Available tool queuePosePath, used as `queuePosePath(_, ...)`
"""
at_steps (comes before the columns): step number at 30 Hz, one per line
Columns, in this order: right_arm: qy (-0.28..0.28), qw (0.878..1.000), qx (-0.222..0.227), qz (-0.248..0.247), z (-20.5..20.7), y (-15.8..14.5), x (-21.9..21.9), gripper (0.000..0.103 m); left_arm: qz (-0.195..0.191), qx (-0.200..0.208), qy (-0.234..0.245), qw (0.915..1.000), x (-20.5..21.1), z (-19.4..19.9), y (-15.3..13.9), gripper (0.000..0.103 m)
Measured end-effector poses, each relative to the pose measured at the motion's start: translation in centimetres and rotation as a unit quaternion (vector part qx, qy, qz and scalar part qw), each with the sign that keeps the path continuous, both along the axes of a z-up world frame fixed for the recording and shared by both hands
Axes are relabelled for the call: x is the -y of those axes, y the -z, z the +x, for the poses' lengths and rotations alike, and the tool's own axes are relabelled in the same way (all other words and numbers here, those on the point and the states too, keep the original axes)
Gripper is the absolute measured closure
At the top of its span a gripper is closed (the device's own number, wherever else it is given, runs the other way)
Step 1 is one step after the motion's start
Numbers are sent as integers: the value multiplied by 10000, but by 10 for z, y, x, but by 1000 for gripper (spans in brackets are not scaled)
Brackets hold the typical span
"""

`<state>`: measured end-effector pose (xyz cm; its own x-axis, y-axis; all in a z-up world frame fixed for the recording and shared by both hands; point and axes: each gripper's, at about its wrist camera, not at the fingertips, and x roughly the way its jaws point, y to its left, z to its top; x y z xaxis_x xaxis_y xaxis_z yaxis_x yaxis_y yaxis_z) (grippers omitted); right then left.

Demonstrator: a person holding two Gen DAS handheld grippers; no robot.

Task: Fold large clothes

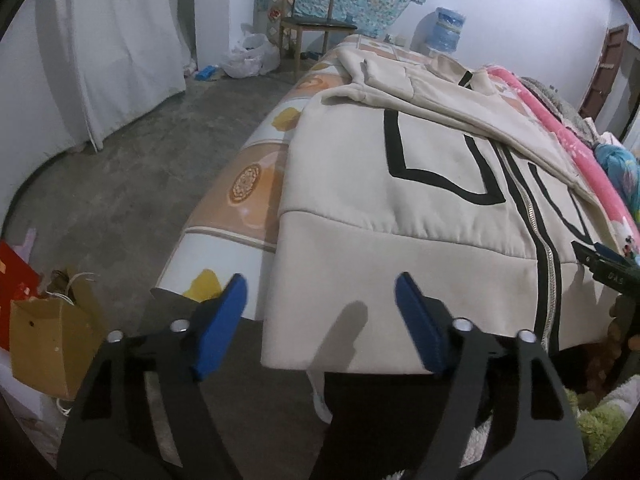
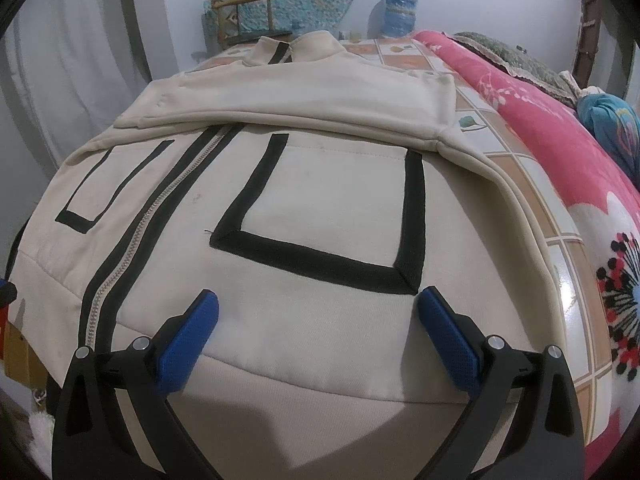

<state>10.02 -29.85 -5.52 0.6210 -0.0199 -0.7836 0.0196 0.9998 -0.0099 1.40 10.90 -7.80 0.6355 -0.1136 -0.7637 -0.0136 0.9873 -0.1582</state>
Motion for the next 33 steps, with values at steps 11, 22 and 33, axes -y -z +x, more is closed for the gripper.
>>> queuePosePath(11, 86, 10000, -49, -6, 1, 0, -1, 6, -711, -126, -12, 9974, -17, 25, 22, 41)
queuePosePath(22, 137, 9999, -55, -13, 1, 0, -2, 6, -2331, 88, 588, 9706, -32, 15, 14, 41)
queuePosePath(33, 131, 9999, -56, -12, 2, 1, -1, 6, -4122, -5, -69, 9110, -69, 31, 51, 49)
